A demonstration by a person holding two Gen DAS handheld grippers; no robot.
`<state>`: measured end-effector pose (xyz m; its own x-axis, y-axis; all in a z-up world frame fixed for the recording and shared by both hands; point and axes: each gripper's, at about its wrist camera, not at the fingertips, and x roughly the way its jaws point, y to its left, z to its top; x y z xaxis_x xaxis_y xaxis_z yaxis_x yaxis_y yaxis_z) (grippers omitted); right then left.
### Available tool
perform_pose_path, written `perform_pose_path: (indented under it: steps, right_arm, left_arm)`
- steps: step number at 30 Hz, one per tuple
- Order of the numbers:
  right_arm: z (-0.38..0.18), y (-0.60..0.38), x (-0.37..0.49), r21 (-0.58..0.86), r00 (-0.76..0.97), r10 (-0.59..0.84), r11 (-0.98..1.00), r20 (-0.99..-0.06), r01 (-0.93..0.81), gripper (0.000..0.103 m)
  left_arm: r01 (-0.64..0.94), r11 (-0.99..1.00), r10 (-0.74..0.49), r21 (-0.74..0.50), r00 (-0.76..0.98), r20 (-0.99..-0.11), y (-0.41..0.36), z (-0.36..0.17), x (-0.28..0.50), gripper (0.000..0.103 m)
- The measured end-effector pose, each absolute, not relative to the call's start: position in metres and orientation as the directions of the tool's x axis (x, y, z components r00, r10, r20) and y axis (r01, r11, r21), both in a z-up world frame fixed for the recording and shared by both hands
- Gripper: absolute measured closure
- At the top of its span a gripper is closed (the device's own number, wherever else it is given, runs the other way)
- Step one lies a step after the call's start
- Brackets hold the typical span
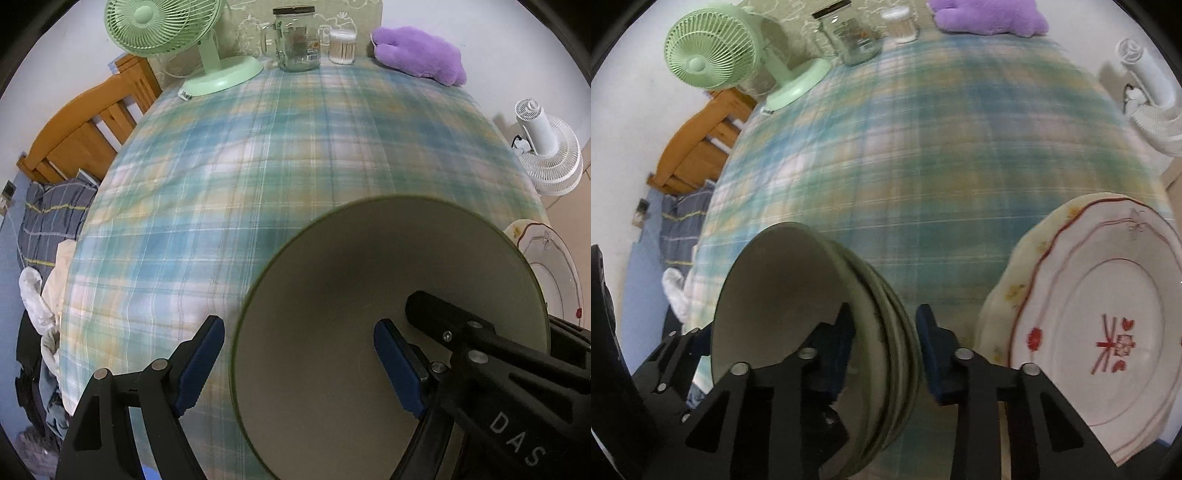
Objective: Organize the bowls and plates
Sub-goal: 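Lift the nested bowls with both grippers and carry them toward the plates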
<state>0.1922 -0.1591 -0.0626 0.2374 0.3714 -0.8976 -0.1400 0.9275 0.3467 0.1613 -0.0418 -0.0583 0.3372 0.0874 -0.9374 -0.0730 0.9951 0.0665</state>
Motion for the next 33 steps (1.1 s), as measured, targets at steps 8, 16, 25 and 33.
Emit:
perform_pose_path:
  steps: [8,16,25,33]
  right_arm:
    - [-0.062,-0.156,0.192,0.337,0.225,0.369,0.927,-0.902,-0.165,0.068]
    - [-0.062,-0.153,0.193,0.308,0.228,0.336,0.94,-0.914,-0.148,0.068]
    - [-0.06,-0.153,0.186,0.268,0.242,0.278,0.96,-0.93,-0.076,0.067]
    - [-0.055,-0.145,0.181,0.226,0.259,0.23,0.973,-0.938,-0.046,0.066]
  left_arm:
    - [-0.089,0.996,0.058,0.03,0.328,-0.943,-0.038,-0.059,0.159,0.019]
    - [-0.052,0.998,-0.024,-0.045,0.355,-0.935,-0.03,-0.062,0.157,0.02]
    - [0.044,0.991,-0.136,-0.129,0.378,-0.916,-0.035,-0.061,0.155,0.038]
    - [0.066,0.982,-0.188,-0.176,0.366,-0.911,-0.025,-0.06,0.152,0.04]
